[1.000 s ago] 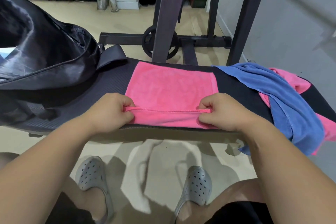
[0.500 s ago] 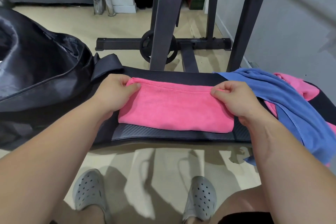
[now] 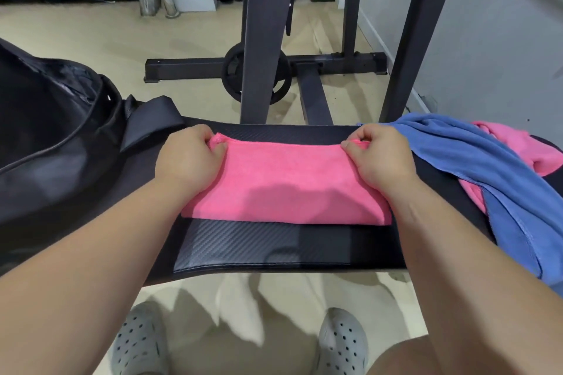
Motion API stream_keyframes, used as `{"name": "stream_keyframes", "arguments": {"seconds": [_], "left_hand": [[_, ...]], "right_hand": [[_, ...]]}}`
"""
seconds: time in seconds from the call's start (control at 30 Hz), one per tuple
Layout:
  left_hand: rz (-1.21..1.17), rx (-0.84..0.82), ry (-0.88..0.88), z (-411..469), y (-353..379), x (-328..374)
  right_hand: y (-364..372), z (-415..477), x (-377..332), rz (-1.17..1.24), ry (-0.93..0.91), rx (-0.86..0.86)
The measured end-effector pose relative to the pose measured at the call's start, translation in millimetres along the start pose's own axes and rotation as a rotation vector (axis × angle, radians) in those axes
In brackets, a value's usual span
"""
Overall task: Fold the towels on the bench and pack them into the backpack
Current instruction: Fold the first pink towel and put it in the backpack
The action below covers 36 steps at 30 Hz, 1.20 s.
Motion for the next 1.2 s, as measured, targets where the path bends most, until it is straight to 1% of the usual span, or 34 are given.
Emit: {"name": "stream_keyframes", "arguments": {"seconds": [0.1, 0.2, 0.3, 0.37, 0.4, 0.47, 0.57, 0.63, 0.77, 0.97, 1.1, 1.2], "left_hand": [[0.061, 0.063, 0.016, -6, 3, 3], [0.072, 0.089, 0.001, -14, 0, 4], [0.076, 0.105, -0.017, -23, -10, 4], [0.099, 0.068, -0.049, -32, -15, 2], [0.112, 0.031, -0.071, -37, -16, 0], [0.138, -0.041, -0.122, -48, -15, -5], [0.162, -0.086, -0.182, -62, -12, -12], [0.154, -0.108, -0.201, -68, -6, -13], [0.061, -0.105, -0.222, -70, -1, -15], [-0.072, -0.161, -0.271, -57, -2, -20], [-0.119, -0.208, -0.276, -53, -4, -14], [-0.264, -0.146, -0.308, -55, -8, -18]], "right_hand": [[5, 1, -4, -0.127, 0.024, 0.017], [4, -5, -13, -0.263, 0.030, 0.064], [-2, -19, -37, -0.362, -0.068, 0.178], [-1, -32, -60, -0.375, -0.162, 0.194], [4, -39, -71, -0.381, -0.207, 0.161], [22, -52, -88, -0.428, -0.257, 0.015], [64, -68, -93, -0.521, -0.230, -0.268], [87, -72, -85, -0.600, -0.188, -0.366], [104, -70, -68, -0.631, -0.115, -0.405], [103, -69, -67, -0.625, -0.114, -0.430], [103, -68, -68, -0.632, -0.117, -0.455], [103, -68, -68, -0.638, -0.119, -0.462]]}}
Point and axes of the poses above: each hand's wrist, its own z-axis towards the middle knuckle, its own y-axis out of the palm, x = y × z, the point moved 5 cm from there along z, towards the middle knuckle, and after that the axes turned 15 degrees about -x, right-handed, at the moved point
